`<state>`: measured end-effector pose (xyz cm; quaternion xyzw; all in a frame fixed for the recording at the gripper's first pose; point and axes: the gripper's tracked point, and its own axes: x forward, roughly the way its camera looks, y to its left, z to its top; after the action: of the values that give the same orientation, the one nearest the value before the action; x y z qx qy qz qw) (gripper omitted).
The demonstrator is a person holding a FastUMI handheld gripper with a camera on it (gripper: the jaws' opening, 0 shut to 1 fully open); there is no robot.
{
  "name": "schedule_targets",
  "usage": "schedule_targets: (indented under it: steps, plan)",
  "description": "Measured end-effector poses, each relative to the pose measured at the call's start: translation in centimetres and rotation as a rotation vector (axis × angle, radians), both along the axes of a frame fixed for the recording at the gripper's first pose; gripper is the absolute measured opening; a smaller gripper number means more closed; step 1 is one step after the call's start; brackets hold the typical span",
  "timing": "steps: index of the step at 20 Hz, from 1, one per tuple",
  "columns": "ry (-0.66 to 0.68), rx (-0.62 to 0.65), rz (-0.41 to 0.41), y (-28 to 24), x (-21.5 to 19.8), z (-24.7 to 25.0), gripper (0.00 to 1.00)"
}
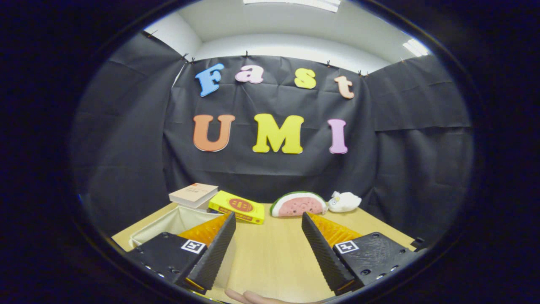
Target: Open the storage box then place both shoes into the box .Put the left shoe in first, then the right shoe, with the right side of both shoes facing outward in a uniform manner.
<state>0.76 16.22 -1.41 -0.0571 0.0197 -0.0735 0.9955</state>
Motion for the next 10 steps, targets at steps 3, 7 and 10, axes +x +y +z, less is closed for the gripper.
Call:
schedule_targets:
  steps: [3, 7, 10]
  plan:
    - [-0.110, -0.039, -0.031, -2.7, -1.5, 0.6, 0.95]
    - [-0.195, -0.087, -0.052, -6.2, -3.6, 1.0, 0.95]
    - [-0.181, -0.052, 0.003, -7.3, -3.7, -0.1, 0.95]
